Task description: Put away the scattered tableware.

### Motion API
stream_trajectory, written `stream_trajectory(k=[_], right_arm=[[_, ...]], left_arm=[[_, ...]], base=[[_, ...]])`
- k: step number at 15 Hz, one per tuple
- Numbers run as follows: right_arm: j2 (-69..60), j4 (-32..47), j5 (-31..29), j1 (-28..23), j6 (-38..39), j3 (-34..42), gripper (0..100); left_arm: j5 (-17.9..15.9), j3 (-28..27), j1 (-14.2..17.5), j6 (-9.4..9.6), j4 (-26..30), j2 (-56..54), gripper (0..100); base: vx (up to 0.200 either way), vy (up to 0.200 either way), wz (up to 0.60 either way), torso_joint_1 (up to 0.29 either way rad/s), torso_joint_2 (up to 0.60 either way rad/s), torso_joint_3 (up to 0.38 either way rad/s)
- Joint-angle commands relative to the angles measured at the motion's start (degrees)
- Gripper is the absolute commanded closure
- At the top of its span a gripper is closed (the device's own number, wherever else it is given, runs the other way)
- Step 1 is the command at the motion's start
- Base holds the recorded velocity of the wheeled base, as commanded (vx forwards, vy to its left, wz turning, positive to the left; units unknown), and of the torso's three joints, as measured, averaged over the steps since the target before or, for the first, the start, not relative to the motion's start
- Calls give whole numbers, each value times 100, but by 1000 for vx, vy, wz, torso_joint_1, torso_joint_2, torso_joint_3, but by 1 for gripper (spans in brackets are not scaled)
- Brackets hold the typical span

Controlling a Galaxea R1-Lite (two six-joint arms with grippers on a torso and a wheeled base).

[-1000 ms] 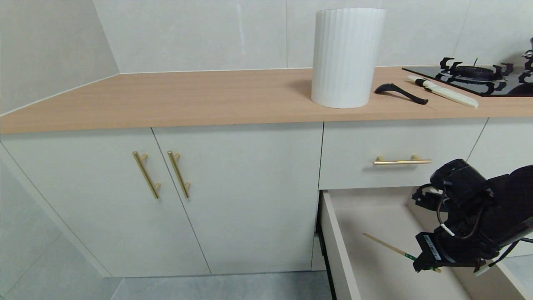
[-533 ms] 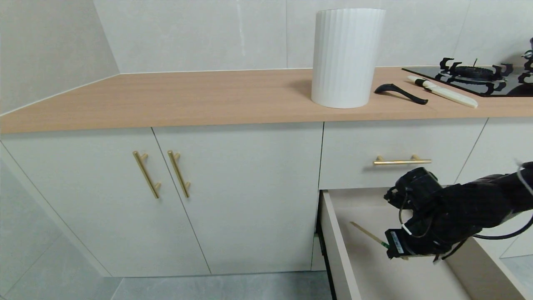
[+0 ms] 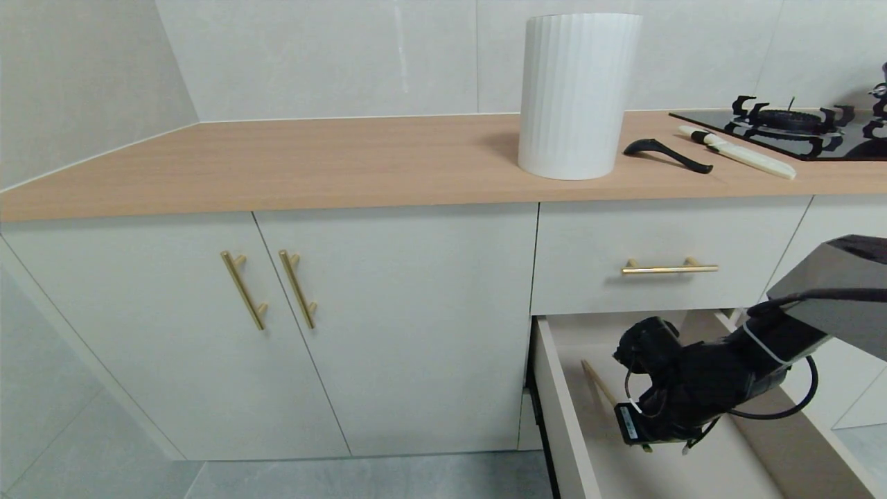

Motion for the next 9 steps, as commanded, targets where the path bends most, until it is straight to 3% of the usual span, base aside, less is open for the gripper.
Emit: stream_trajectory(k=[1, 9], right_arm=[[371, -112, -118, 1, 1, 15, 100], [380, -191, -136, 10, 10, 51, 100]], left_arm=[[2, 1, 1, -8, -4, 0, 0], [2, 1, 1, 1, -4, 0, 0]], base=[[0, 0, 0, 0, 0, 0], [0, 0, 0, 0, 0, 0]])
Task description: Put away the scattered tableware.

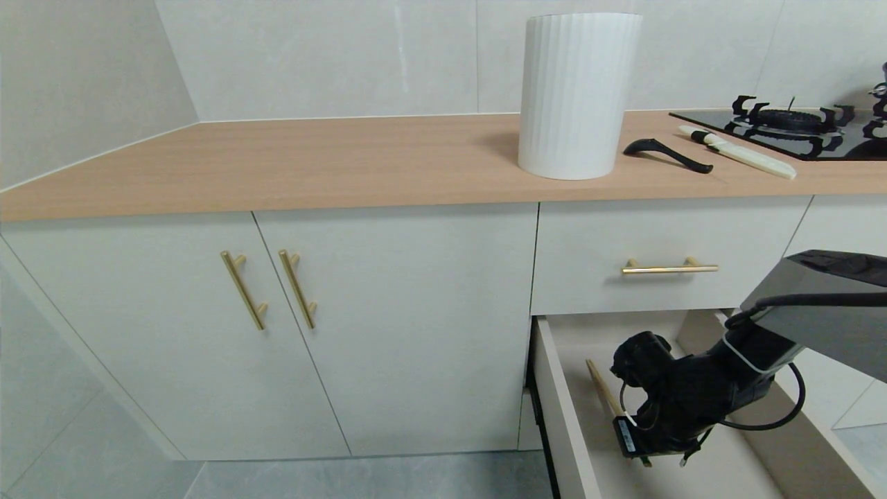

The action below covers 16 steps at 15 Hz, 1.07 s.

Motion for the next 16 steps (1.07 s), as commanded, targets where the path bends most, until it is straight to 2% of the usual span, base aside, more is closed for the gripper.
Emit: stream_trajectory(k=[1, 2, 3, 8, 12, 16], right_arm=[[-15, -15, 1, 2, -1, 8, 100], [-24, -15, 1, 2, -1, 25, 100], [-24, -23, 1, 19, -1, 43, 0], [-384, -67, 89, 37, -1, 254, 0], [-2142, -85, 133, 28, -72, 843, 0], [-3838, -67, 150, -253, -854, 1150, 0]], left_arm=[[4, -4, 1, 1, -4, 0, 0], [4, -4, 1, -8, -4, 0, 0], [4, -4, 1, 1, -4, 0, 0], [4, -4, 1, 1, -4, 0, 0], [4, -4, 1, -8, -4, 0, 0], [4, -4, 1, 1, -4, 0, 0]], base=[[0, 0, 0, 0, 0, 0], [0, 0, 0, 0, 0, 0], [0, 0, 0, 0, 0, 0], [0, 0, 0, 0, 0, 0], [0, 0, 0, 0, 0, 0], [0, 0, 0, 0, 0, 0]])
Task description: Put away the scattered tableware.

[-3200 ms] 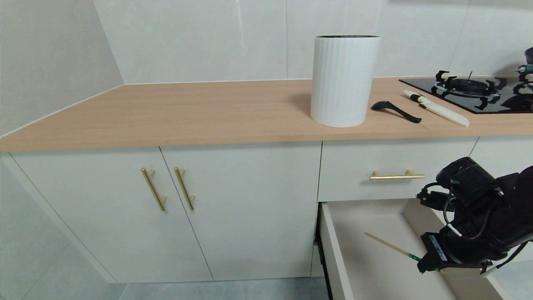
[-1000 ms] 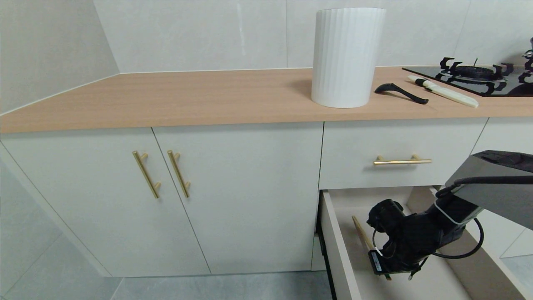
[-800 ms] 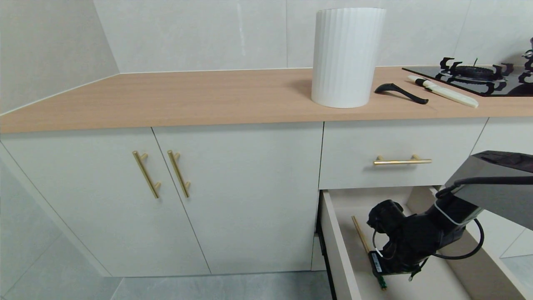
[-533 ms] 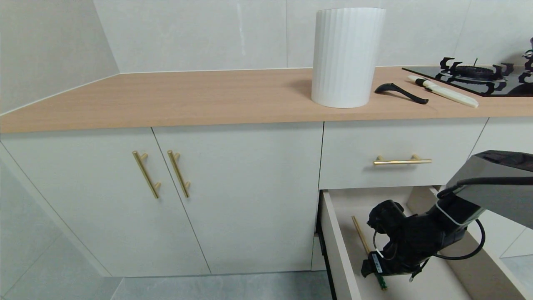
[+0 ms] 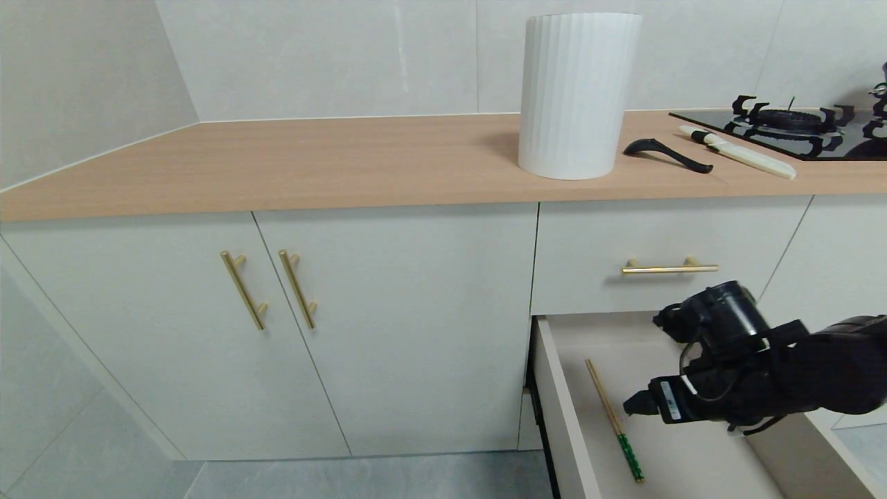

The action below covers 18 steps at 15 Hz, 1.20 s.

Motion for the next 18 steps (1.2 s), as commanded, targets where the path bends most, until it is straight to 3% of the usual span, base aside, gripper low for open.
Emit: stream_trajectory(k=[1, 6, 18], right_arm=[[-1598, 1, 31, -140, -400, 315, 0], [-2460, 10, 49, -140, -717, 447, 0], [-2539, -16, 58, -263, -884, 271, 0]], left_arm=[[2, 1, 1, -2, -4, 0, 0], [2, 1, 1, -10, -4, 0, 0], [2, 1, 1, -2, -4, 0, 0]], base=[[0, 0, 0, 0, 0, 0], [0, 0, 0, 11, -146, -202], [0, 0, 0, 127, -482, -332]])
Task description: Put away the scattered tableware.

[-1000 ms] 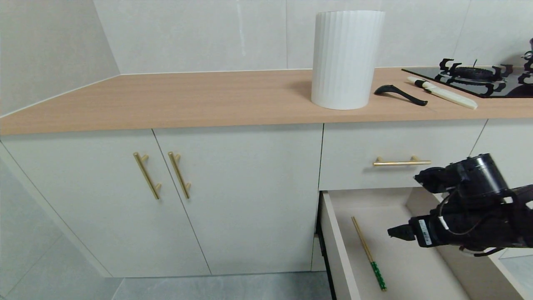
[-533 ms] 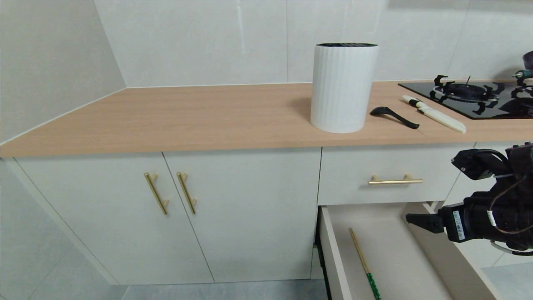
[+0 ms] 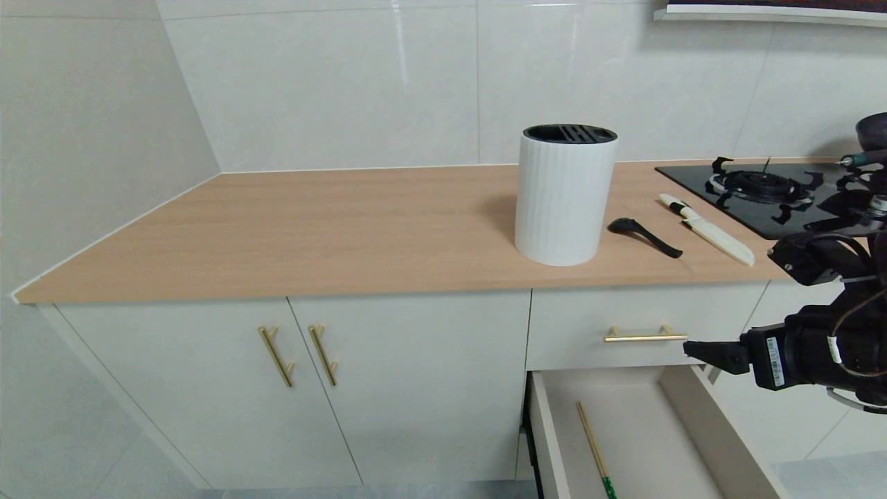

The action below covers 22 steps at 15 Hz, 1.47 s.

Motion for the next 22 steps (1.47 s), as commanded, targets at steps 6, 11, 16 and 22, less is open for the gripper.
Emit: stream_trajectory(k=[6, 11, 16, 22], right_arm=[[632, 7, 750, -963, -629, -1292, 0], [3005, 16, 1260, -1631, -1323, -3401, 0], [4033, -37, 1602, -1640, -1420, -4131, 0], [4420, -459, 2015, -1666, -1288, -4342, 0]], left_arm=[[2, -2, 1, -2, -6, 0, 0], [2, 7, 1, -2, -6, 0, 0], [2, -2, 1, -10, -6, 0, 0], [2, -2, 1, -2, -6, 0, 0]], base=[[0, 0, 0, 103, -266, -163], [0, 0, 0, 0, 0, 0], [0, 0, 0, 0, 0, 0], [0, 0, 0, 0, 0, 0]])
